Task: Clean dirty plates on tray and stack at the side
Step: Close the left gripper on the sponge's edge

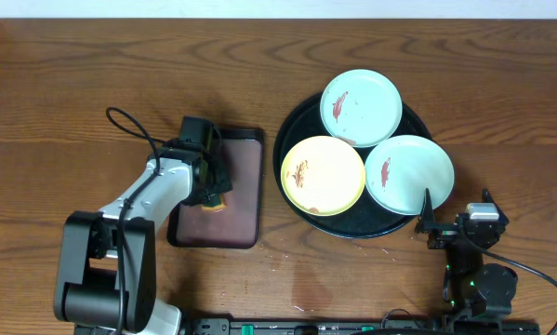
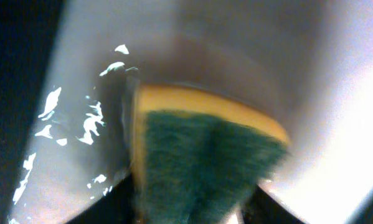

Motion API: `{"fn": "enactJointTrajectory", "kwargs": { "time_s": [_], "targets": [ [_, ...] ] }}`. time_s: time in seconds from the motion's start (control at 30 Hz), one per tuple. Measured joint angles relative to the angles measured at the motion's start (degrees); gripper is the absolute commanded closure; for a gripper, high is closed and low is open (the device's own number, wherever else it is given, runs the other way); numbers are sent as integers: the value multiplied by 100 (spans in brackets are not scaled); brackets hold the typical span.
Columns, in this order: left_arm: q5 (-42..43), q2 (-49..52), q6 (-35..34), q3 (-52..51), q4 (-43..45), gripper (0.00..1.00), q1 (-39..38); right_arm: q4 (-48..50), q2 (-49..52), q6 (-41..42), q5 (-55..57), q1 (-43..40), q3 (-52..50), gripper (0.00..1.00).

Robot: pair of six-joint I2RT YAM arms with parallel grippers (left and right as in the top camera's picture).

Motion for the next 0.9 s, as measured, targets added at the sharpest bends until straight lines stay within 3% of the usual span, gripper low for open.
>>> {"fn": "enactJointTrajectory", "kwargs": {
  "time_s": [0.03, 0.07, 0.2, 0.23, 0.27, 0.3, 0.33, 0.6, 0.73, 0.9],
  "targets": [
    [-66, 9, 0, -2, 15, 88, 0, 0, 0, 2, 2, 0, 0, 1],
    [-140, 13, 9, -4, 26, 92, 0, 0, 0, 2, 2, 0, 0, 1],
    [-302, 26, 20, -4, 37, 91, -2, 0, 0, 2, 2, 0, 0, 1],
    [-319, 26, 20, -4, 39, 83, -2, 0, 0, 2, 2, 0, 0, 1],
    [-337, 26, 33, -4, 39, 57, -2, 0, 0, 2, 0, 0, 0, 1],
    [-354, 26, 50, -7, 37, 24, -2, 0, 0, 2, 2, 0, 0, 1],
    [-393, 26, 22, -7, 42, 14, -2, 0, 0, 0, 2, 0, 0, 1],
    [-490, 33, 15, -11, 546, 13, 0, 0, 0, 0, 2, 0, 0, 1],
    [-496, 33, -7, -13, 782, 36, 0, 0, 0, 0, 2, 0, 0, 1],
    [-533, 33, -17, -15, 835, 80, 0, 0, 0, 2, 2, 0, 0, 1]
  ]
}}
